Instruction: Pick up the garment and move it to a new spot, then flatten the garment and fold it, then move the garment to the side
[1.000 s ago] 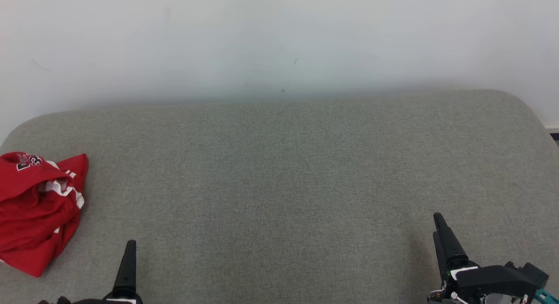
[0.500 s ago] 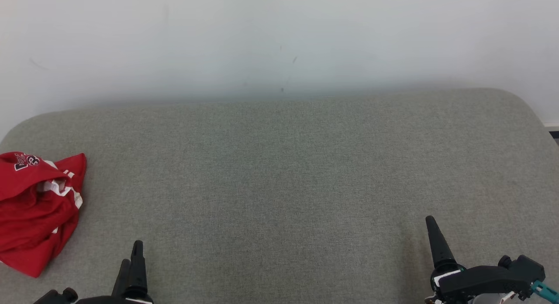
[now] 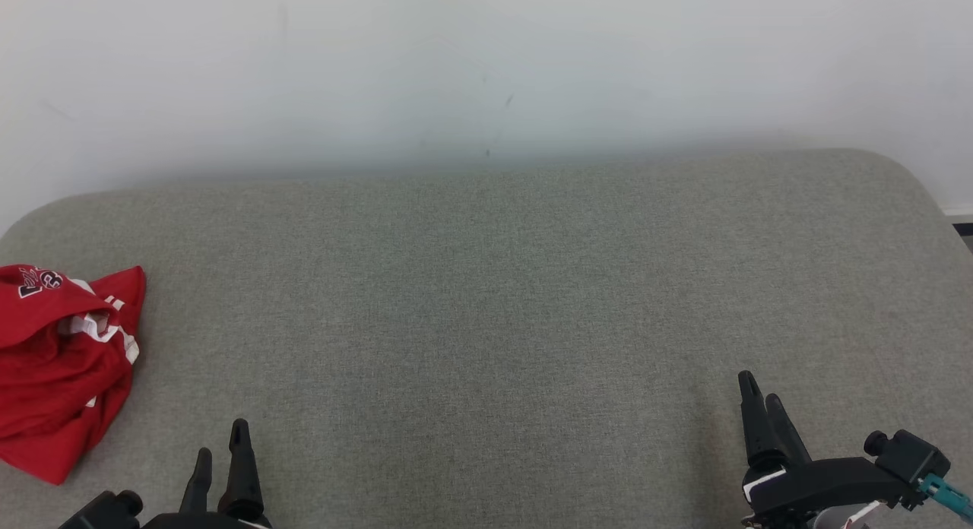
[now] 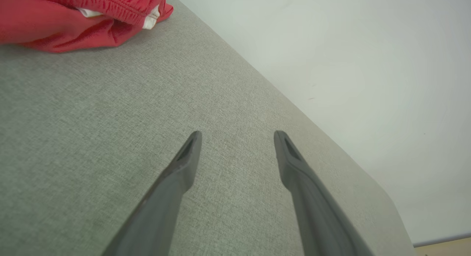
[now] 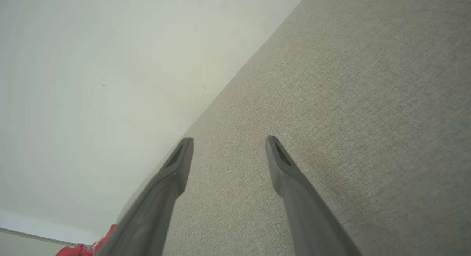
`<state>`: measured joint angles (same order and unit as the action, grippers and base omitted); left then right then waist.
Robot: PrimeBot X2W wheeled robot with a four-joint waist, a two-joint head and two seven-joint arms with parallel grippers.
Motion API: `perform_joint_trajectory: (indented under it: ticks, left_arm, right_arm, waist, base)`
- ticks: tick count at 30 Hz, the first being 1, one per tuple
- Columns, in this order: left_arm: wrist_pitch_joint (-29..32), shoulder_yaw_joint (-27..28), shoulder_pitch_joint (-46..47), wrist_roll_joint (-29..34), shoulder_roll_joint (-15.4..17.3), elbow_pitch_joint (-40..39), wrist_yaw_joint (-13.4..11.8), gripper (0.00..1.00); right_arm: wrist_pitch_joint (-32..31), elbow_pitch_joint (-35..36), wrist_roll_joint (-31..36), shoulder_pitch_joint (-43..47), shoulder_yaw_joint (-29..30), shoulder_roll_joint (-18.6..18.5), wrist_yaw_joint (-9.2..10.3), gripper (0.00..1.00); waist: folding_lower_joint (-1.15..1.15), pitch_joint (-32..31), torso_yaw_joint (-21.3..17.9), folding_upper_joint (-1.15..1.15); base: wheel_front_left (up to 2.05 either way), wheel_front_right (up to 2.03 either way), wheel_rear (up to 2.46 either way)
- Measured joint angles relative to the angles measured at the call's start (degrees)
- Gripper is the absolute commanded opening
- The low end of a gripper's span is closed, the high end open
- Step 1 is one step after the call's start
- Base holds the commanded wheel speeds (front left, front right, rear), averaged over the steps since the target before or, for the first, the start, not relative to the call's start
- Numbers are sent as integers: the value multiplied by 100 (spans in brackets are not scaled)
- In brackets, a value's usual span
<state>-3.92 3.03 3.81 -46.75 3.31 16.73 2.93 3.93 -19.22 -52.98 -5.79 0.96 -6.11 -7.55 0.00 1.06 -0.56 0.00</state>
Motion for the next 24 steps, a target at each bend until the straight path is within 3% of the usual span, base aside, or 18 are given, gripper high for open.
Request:
perform_joint_trajectory:
  ticks: [24]
  left_arm:
    - [-404, -241, -30, 1686, 134, 29, -432, 100]
  right_arm:
    - [404, -141, 1708, -32, -83, -48, 0, 100]
  waist:
    - [0, 40, -48, 0]
  base:
    - [0, 0, 0]
